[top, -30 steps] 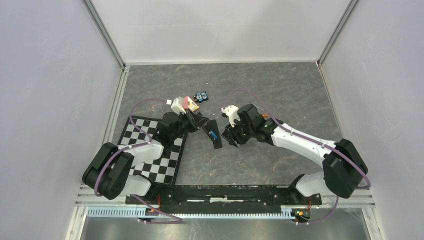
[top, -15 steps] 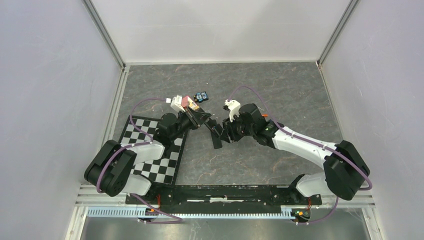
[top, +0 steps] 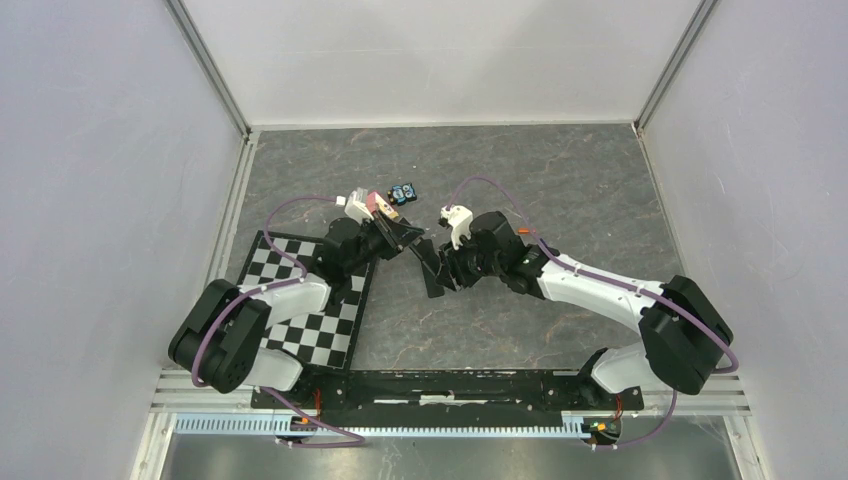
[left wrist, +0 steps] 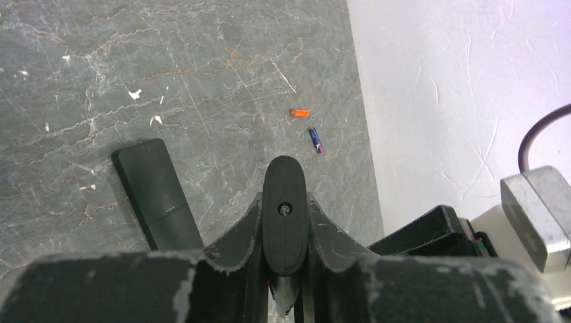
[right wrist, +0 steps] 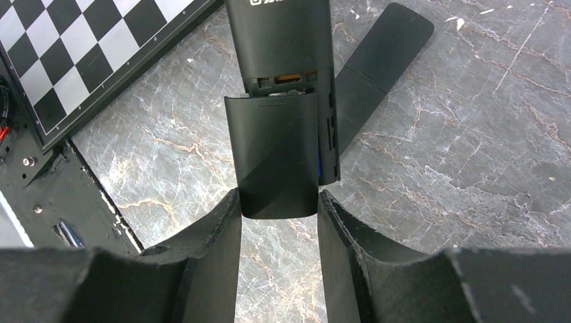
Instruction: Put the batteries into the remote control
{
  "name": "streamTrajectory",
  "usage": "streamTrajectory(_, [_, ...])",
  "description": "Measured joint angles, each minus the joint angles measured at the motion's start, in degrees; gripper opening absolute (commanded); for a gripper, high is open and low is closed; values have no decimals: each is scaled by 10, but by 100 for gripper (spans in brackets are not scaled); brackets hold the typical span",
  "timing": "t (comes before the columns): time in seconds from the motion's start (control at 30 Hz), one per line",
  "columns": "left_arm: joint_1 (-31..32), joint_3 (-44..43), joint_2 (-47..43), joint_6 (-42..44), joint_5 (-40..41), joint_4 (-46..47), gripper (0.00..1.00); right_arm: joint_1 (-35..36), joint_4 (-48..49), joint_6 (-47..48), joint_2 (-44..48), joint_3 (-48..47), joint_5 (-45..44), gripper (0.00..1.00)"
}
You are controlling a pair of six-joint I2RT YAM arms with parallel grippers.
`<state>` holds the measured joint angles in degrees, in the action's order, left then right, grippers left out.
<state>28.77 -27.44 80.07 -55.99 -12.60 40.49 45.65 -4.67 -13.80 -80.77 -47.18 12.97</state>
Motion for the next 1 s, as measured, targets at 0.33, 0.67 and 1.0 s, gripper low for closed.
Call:
streamTrajectory(0.33, [0, -45, -1, -28, -15, -113, 2, 5, -13, 17, -10, -1, -7, 34])
streamTrajectory(0.67, [0, -48, -3, -30, -26, -127, 2, 7, -14, 16, -12, -5, -15, 34])
streamTrajectory(1.0, [-2, -48, -3, -29, -26, -135, 2, 7, -23, -9, -33, -23, -16, 34])
